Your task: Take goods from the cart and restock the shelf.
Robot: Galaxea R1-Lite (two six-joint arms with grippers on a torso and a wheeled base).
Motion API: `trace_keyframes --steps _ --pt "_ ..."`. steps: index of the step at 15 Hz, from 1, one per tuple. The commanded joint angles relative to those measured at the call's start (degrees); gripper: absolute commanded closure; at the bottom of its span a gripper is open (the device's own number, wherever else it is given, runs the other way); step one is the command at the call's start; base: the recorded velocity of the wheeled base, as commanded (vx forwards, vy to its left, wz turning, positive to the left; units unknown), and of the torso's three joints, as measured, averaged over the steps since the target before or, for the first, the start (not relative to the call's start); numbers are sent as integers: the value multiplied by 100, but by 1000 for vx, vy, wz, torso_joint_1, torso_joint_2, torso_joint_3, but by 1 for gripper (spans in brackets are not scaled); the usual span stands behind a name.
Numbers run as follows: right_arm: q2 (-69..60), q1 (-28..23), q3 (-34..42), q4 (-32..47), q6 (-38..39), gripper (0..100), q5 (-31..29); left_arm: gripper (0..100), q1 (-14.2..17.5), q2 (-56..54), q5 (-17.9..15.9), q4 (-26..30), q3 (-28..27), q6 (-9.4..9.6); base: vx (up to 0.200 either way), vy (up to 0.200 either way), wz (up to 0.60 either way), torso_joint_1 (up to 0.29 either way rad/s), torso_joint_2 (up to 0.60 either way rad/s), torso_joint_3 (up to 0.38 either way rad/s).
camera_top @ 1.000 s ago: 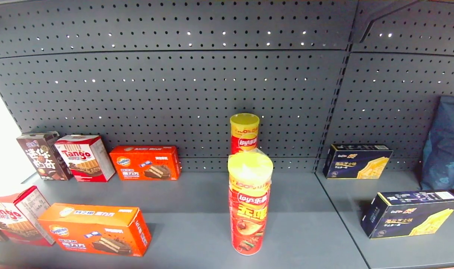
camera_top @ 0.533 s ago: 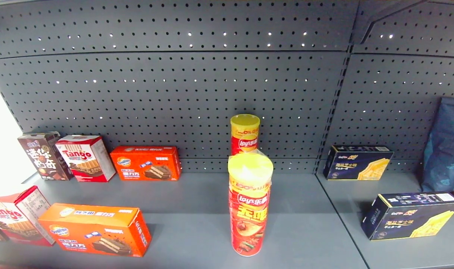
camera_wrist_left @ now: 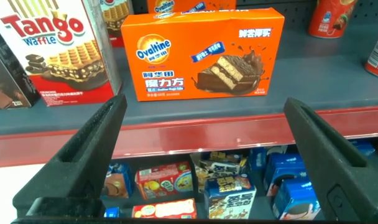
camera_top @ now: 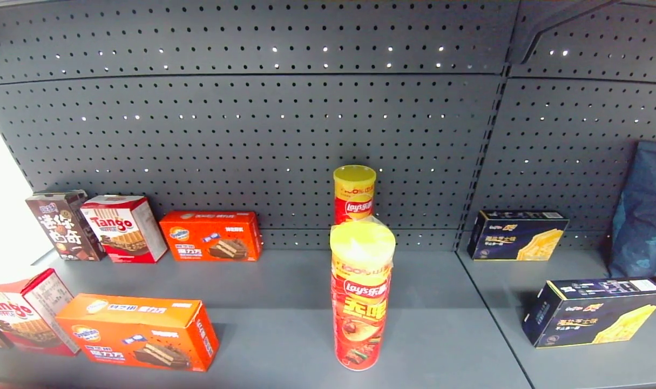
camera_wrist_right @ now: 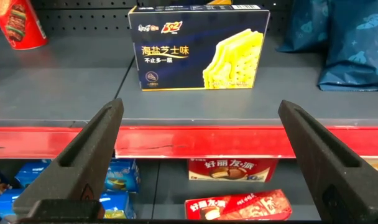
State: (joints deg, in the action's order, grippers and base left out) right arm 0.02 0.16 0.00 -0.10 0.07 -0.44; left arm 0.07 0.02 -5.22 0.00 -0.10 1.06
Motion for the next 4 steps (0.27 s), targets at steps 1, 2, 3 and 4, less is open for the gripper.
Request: trace_keyframes --steps 1,2,3,4 --pt "-2 2 0 1 -7 0 0 0 1 -2 3 0 1 -1 0 0 0 0 0 0" --pt "-2 2 0 1 -7 0 0 0 1 -2 3 0 1 -1 0 0 0 0 0 0" --pt "-2 2 0 1 -7 0 0 0 1 -2 -6 0 1 -1 0 0 0 0 0 0" --pt "-2 2 0 1 1 0 0 0 1 -2 -6 0 1 -1 0 0 0 0 0 0"
